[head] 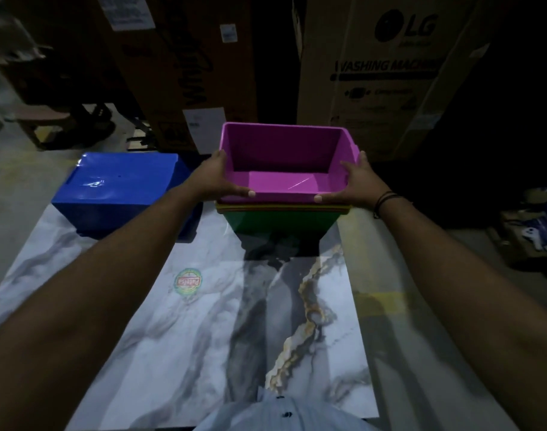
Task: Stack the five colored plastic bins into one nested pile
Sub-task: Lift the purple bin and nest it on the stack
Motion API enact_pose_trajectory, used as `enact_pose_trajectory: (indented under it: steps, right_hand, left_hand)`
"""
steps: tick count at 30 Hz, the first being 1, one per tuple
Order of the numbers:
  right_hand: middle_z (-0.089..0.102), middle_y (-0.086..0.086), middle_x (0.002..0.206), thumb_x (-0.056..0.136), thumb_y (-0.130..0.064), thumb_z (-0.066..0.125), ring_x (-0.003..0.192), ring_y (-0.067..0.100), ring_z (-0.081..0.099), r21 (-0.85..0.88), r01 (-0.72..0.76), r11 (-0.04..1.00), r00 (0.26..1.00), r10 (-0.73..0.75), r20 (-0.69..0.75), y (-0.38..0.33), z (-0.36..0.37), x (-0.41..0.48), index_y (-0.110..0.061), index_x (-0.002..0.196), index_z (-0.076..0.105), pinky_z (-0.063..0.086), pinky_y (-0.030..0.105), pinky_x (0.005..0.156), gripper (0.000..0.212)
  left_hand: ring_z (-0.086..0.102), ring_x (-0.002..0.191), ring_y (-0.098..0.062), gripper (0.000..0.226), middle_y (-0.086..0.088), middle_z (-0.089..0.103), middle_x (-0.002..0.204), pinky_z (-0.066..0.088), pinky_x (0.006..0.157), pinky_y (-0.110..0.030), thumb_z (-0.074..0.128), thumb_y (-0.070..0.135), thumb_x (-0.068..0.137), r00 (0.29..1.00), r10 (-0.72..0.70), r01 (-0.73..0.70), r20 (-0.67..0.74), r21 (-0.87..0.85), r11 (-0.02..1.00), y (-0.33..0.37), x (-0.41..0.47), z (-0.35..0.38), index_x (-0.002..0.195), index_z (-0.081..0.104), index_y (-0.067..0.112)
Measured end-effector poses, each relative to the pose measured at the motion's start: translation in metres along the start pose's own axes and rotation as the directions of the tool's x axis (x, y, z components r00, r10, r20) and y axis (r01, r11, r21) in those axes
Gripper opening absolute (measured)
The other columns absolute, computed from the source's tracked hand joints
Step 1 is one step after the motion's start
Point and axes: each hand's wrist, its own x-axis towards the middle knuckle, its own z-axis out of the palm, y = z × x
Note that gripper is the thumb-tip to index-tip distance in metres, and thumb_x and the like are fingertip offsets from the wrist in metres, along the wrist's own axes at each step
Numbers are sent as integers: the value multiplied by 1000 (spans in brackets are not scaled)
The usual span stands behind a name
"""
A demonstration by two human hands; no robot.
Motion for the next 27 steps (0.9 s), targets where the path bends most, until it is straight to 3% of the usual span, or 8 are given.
enact_pose_trajectory:
  steps: [2, 7, 17, 22, 27]
  right_hand:
    - [10, 7, 160, 45, -87, 75, 141, 41, 36, 3, -8, 1000, 1000, 7, 12, 5, 8, 4, -32, 148, 36, 40, 50, 114, 124]
    - [18, 10, 159, 35, -96, 69, 139, 38, 41, -12, -44, 999, 999, 44, 1, 13, 21, 18, -32, 154, 20, 45, 54, 108, 144]
    - [23, 5, 158, 32, -94, 70, 127, 30, 53, 0, -38, 999, 997, 38, -64, 17, 30, 23, -23, 152, 23, 53, 49, 100, 147]
    - [20, 6, 160, 32, -96, 67, 132, 33, 49, -6, -69, 998, 995, 68, -71, 16, 34, 21, -21, 153, 21, 50, 49, 103, 150]
    - [4, 11, 167, 36, -99, 61, 147, 39, 28, -97, -111, 989, 994, 111, -5, 11, 34, 20, -20, 158, 10, 36, 53, 116, 154]
  left_hand:
    - [53, 131, -31, 121, -12, 48, 146, 51, 104, -45, 91, 57, 55, 999, -35, 34, 27, 30, 999, -2, 4, 6, 153, 29, 18]
    - [53, 131, -33, 107, -14, 48, 145, 51, 103, -45, 91, 45, 67, 997, -61, 56, 49, 98, 994, -7, 15, 14, 152, 31, 19]
    - [52, 131, -32, 91, -15, 53, 143, 46, 100, -38, 86, 34, 78, 984, -146, 112, 104, 282, 953, -4, 36, 19, 152, 36, 16]
    - [57, 125, -31, 92, -13, 58, 138, 50, 96, -39, 87, 43, 74, 978, -164, 124, 131, 275, 954, -5, 36, 20, 149, 40, 18]
    - [54, 126, -33, 84, -14, 55, 136, 50, 103, -44, 83, 43, 80, 981, -170, 139, 97, 266, 954, 1, 19, 23, 148, 41, 18]
